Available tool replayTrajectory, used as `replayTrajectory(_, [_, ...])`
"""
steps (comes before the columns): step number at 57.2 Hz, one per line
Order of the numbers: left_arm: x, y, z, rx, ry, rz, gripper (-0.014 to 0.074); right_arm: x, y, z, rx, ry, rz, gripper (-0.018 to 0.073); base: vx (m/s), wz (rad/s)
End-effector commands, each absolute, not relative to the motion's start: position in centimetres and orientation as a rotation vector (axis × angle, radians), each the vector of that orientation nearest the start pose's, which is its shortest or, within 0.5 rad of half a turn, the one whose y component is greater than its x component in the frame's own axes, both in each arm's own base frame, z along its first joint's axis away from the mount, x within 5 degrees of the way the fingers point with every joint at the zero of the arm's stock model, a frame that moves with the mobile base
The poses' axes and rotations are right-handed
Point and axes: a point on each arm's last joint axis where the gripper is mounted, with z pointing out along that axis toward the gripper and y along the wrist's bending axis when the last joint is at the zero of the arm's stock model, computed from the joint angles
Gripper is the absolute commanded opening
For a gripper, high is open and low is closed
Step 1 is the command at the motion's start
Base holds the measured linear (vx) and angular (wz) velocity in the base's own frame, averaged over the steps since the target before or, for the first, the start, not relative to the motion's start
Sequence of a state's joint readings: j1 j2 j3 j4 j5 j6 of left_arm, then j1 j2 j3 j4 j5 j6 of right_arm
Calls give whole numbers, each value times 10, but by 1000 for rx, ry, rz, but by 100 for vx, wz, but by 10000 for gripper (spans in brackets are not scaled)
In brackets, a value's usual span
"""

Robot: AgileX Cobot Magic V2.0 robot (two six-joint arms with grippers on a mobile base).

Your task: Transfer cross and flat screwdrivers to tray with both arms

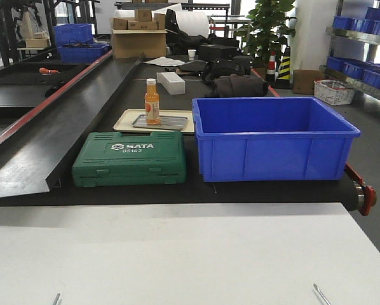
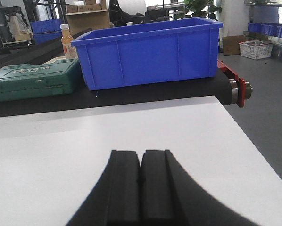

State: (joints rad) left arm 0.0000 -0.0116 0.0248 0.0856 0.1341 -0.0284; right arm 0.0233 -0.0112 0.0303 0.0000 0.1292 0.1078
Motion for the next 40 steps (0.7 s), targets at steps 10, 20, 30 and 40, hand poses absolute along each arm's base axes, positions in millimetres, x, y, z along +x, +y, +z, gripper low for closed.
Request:
replayTrajectory(10, [54, 0, 209, 34, 1512, 35, 3, 57, 1, 197, 60, 1549, 90, -8, 0, 0])
replayTrajectory(20, [54, 0, 209, 34, 1512, 35, 3, 57, 1, 197, 60, 1549, 90, -8, 0, 0])
replayTrajectory(30, [54, 0, 209, 34, 1512, 35, 3, 57, 1, 197, 60, 1549, 90, -8, 0, 0])
replayTrajectory(40, [54, 0, 210, 34, 1505, 35, 3, 57, 1, 199, 64, 1525, 96, -8, 0, 0])
